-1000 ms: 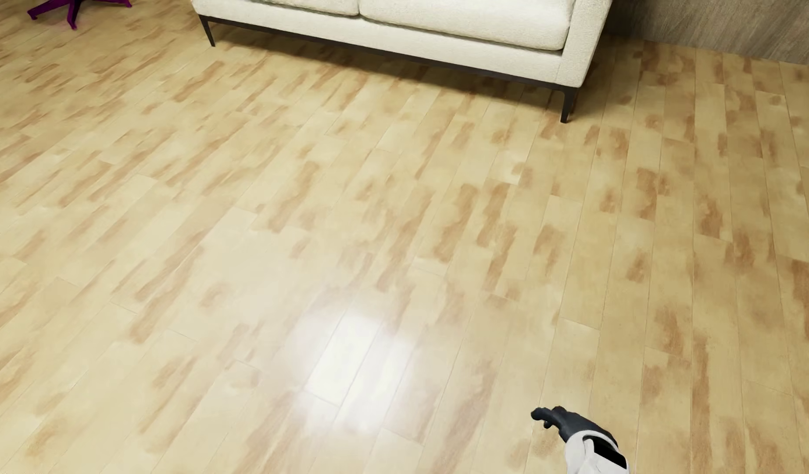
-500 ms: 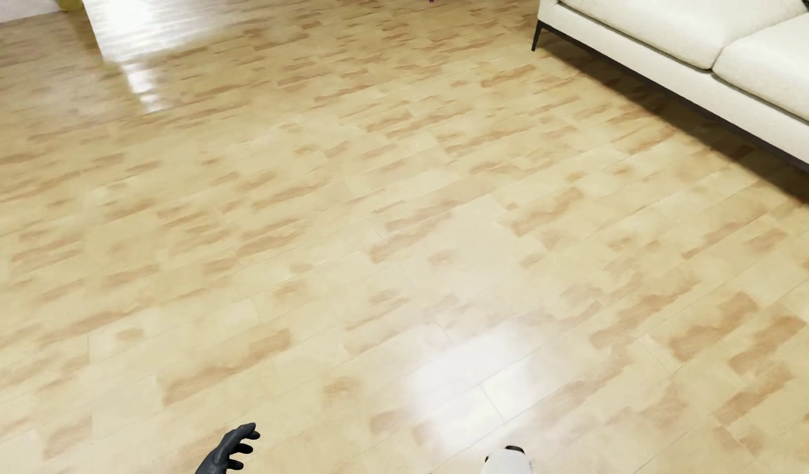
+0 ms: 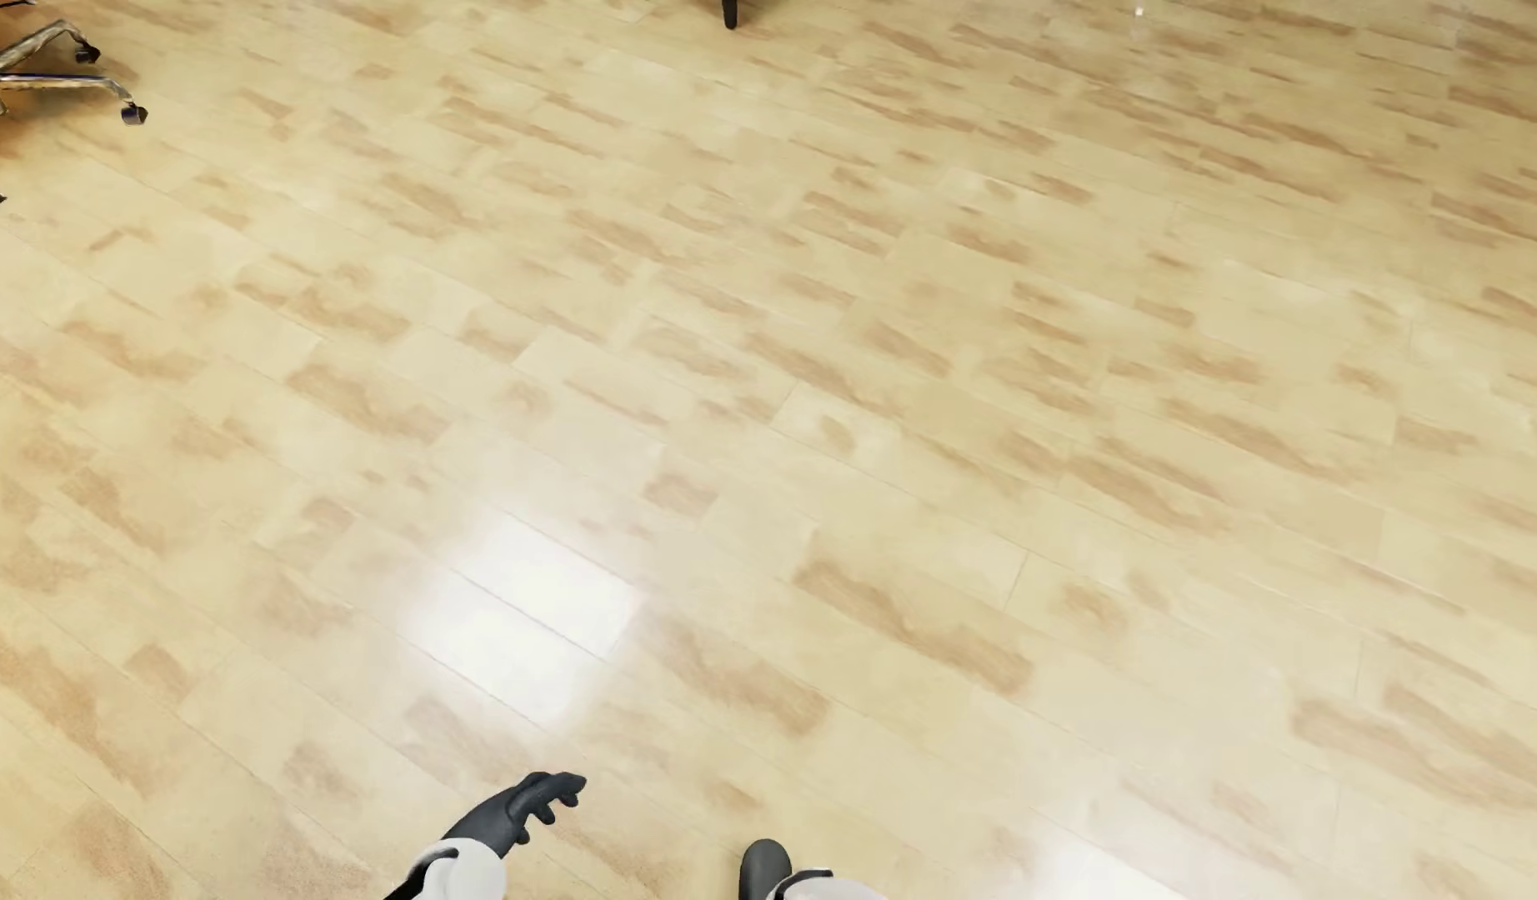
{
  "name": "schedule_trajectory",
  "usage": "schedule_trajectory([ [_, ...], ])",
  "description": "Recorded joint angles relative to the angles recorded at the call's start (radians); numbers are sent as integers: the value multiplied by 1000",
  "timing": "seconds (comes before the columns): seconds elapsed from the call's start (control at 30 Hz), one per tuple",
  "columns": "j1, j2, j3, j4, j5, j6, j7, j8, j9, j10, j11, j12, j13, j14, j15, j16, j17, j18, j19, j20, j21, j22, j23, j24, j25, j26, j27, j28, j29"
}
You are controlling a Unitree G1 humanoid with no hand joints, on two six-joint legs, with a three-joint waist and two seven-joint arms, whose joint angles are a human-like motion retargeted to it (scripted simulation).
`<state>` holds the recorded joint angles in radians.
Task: Walk towards the officechair
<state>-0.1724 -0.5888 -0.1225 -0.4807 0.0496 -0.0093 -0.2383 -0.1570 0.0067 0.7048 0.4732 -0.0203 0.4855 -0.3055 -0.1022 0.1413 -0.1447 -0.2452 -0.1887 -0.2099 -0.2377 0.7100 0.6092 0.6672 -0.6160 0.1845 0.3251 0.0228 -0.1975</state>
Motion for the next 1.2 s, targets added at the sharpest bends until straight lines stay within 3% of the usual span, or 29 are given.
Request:
schedule_trajectory([
  [0.03,-102,31,-38,47,-60,13,229,-93,7,213,26,6,-33,90,-49,29,17,-3,14,-8,-16,65,11,10,14,49,-3,-14,-29],
  [0.07,-194,78,-45,179,-101,22,285,-162,10,389,24,5,-74,86,-84,53,14,-4,26,-13,-7,128,11,28,12,98,-22,-23,-29],
  [0.1,-265,128,-28,366,-114,33,348,-210,11,521,9,21,-141,80,-111,81,-2,-21,41,-1,20,156,12,43,0,135,-30,-28,-37],
  [0.13,-322,181,6,525,-107,46,386,-236,11,597,-12,46,-197,100,-134,107,-33,92,55,43,56,165,10,32,-12,146,-72,-26,-48],
  [0.17,-377,230,48,629,-96,58,409,-249,12,622,-25,89,-266,122,-159,127,-68,266,70,106,87,149,19,0,-20,133,-115,-9,-62],
  [0.2,-430,275,90,663,-87,65,390,-258,13,606,-28,138,-344,99,-188,150,-99,342,86,180,124,112,23,-46,-17,107,-158,9,-68],
  [0.23,-480,316,128,655,-84,69,353,-259,14,556,-28,193,-429,98,-217,168,-139,337,103,255,174,67,25,-97,-28,78,-184,31,-65],
  [0.3,-535,386,185,607,-91,67,297,-249,12,336,-23,311,-620,107,-272,169,-210,261,139,397,292,-21,26,-188,-54,36,-201,90,-46],
  [0.37,-513,467,217,569,-99,58,279,-248,3,-57,-60,403,-802,205,-309,121,-253,204,174,519,411,-71,26,-238,-68,43,-159,153,18],
  [0.4,-472,512,227,559,-96,52,266,-254,-4,-292,-90,438,-879,243,-323,87,-263,84,194,574,467,-87,18,-252,-83,52,-137,168,58],
  [0.43,-430,556,236,563,-96,48,262,-258,-11,-457,-102,471,-934,207,-342,50,-260,11,222,617,506,-96,4,-255,-96,64,-117,176,94],
  [0.5,-380,636,251,575,-126,44,397,-261,-19,-464,-95,509,-962,316,-356,-35,-234,145,289,649,523,-82,-43,-242,-105,76,-89,146,88],
  [0.53,-360,666,259,539,-167,35,398,-250,-17,-416,-50,513,-937,325,-327,-69,-217,242,333,628,515,-55,-71,-201,-91,84,-94,117,63],
  [0.6,-326,650,263,471,-262,11,386,-201,-2,-289,175,493,-825,198,-144,-116,-176,273,402,568,491,14,-97,-93,-38,94,-100,40,40],
  [0.63,-294,594,256,445,-297,-1,385,-137,4,-266,325,480,-773,150,-5,-147,-158,273,411,557,513,30,-77,-62,-37,89,-89,-11,79],
  [0.67,-254,507,247,423,-331,-11,383,-68,10,-270,501,468,-741,118,88,-182,-144,279,359,561,555,23,-34,-48,-56,71,-66,-54,148],
  [0.7,-208,411,236,397,-358,-23,385,3,18,-285,664,461,-723,93,105,-216,-135,287,310,568,606,3,27,-44,-84,44,-50,-74,231],
  [0.73,-167,316,224,376,-360,-35,378,65,27,-293,796,446,-702,67,68,-236,-114,289,300,570,628,-16,101,-38,-91,19,-12,-66,276],
  [0.8,-108,137,198,355,-326,-53,340,126,38,-292,928,384,-625,15,54,-225,-56,279,311,538,600,-22,254,15,-45,15,68,-19,246],
  [0.83,-85,58,184,349,-308,-57,315,130,40,-289,924,332,-567,-11,38,-210,-37,271,300,507,584,-24,313,44,-23,36,100,-6,217],
  [0.87,-66,-10,169,342,-300,-60,290,120,40,-283,876,301,-511,-36,19,-188,-30,265,287,470,585,-21,365,71,-7,26,114,-1,231],
  [0.97,-4,-96,122,328,-264,-65,219,52,28,-273,446,213,-302,-121,4,-130,-46,252,235,387,580,-31,374,88,28,-45,75,7,311],
  [1.07,93,7,96,334,-197,-68,183,-25,-1,-308,-203,185,-113,-188,113,-83,-23,241,294,348,458,-79,319,69,100,-85,82,21,223],
  [1.1,118,35,90,350,-187,-65,178,-54,-9,-285,-210,183,-73,-202,182,-66,-4,233,159,344,438,-89,318,56,106,-82,93,25,211],
  [1.13,115,45,85,376,-169,-57,183,-71,-10,-203,-167,185,-63,-193,178,-52,15,226,88,359,436,-99,329,40,103,-66,99,35,216],
  [1.17,82,57,81,403,-147,-43,195,-70,-6,-56,-102,200,-80,-130,122,-59,25,213,84,399,447,-104,356,15,89,-43,116,67,226],
  [1.2,30,75,78,428,-128,-29,196,-68,0,119,-37,223,-113,-5,62,-84,26,126,92,444,487,-94,385,-19,49,-26,133,110,258],
])
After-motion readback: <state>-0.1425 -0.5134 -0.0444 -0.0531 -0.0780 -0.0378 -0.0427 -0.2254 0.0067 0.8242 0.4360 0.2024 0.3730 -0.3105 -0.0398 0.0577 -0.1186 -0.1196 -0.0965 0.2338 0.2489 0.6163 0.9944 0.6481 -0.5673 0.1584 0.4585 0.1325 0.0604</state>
